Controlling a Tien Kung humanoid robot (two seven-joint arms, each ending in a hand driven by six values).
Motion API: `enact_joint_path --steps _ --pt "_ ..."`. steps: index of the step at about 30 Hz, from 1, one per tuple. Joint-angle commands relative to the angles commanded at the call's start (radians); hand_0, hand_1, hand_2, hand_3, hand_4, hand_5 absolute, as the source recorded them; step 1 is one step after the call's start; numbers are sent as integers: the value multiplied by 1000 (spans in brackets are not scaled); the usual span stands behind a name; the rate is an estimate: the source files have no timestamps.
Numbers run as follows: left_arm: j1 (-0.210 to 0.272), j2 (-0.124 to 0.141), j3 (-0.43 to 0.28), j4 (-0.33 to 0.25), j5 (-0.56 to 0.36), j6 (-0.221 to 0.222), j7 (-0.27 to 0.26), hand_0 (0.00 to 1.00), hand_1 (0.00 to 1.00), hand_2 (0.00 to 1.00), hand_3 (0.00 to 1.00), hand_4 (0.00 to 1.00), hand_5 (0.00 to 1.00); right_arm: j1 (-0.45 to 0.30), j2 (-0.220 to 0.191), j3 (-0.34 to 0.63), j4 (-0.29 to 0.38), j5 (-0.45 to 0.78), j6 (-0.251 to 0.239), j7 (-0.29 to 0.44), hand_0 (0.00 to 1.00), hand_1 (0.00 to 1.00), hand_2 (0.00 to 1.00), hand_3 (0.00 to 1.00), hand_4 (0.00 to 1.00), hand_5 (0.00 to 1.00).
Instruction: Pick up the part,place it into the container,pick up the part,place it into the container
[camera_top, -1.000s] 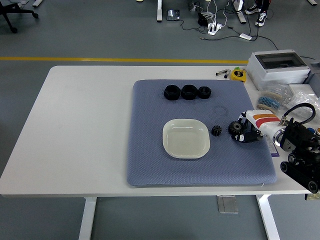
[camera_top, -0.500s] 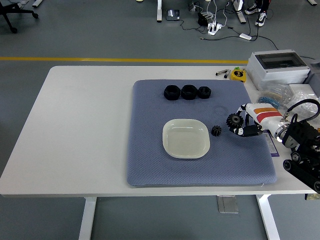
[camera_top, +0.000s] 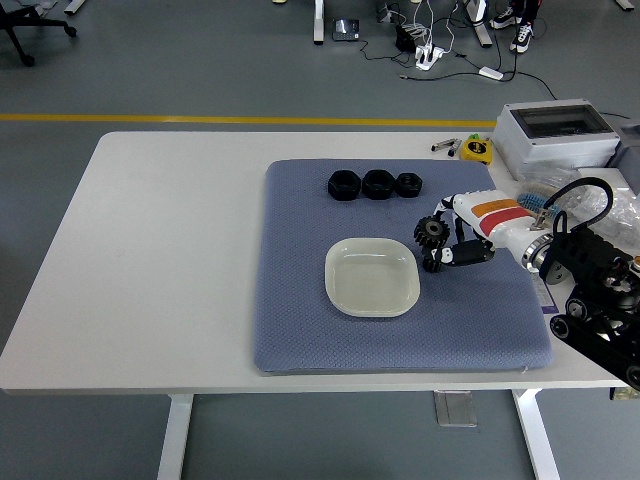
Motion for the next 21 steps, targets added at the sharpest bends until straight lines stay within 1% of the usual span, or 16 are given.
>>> enact_joint_path --steps 5,6,8,11,12,14,15,17,18,21 --pt "0 2 -6 -1 9 -3 4 695 718 736 635 665 645 15 44 -41 27 -17 7 -10 2 109 254 490 666 482" --pt "0 2 -6 -1 8 -3 4 695 717 736 635 666 644 19 58 -53 25 -18 16 -9 26 195 366 509 731 440" --pt "0 3 -6 -1 6 -4 4 695 717 736 635 666 644 25 76 -67 17 -23 33 -2 26 195 366 509 731 440" --pt "-1 5 -3 -2 3 -3 4 695 717 736 635 666 644 35 104 -83 -9 -75 82 5 26 195 366 509 731 440" --pt "-1 5 -3 -2 1 -3 3 695 716 736 636 666 644 37 110 -85 -14 -92 99 3 255 467 624 893 998 405" --pt "-2 6 -3 -2 1 -3 3 695 716 736 636 666 644 42 120 -82 -21 -138 152 4 255 467 624 893 998 405" --pt "-2 6 -3 -2 0 -3 3 695 716 736 636 666 644 43 122 -79 -21 -149 166 7 255 467 624 893 998 405" --pt "-2 6 -2 -2 -1 -3 3 695 716 736 636 666 644 44 122 -70 -18 -166 175 14 255 467 624 893 998 405" --pt "-2 6 -2 -2 -1 -3 3 696 716 735 636 666 643 44 122 -65 -16 -172 175 18 457 618 773 997 998 452" --pt "-2 6 -4 -2 3 -4 3 696 716 735 636 666 643 44 117 -44 -8 -180 166 27 457 618 773 997 998 452"
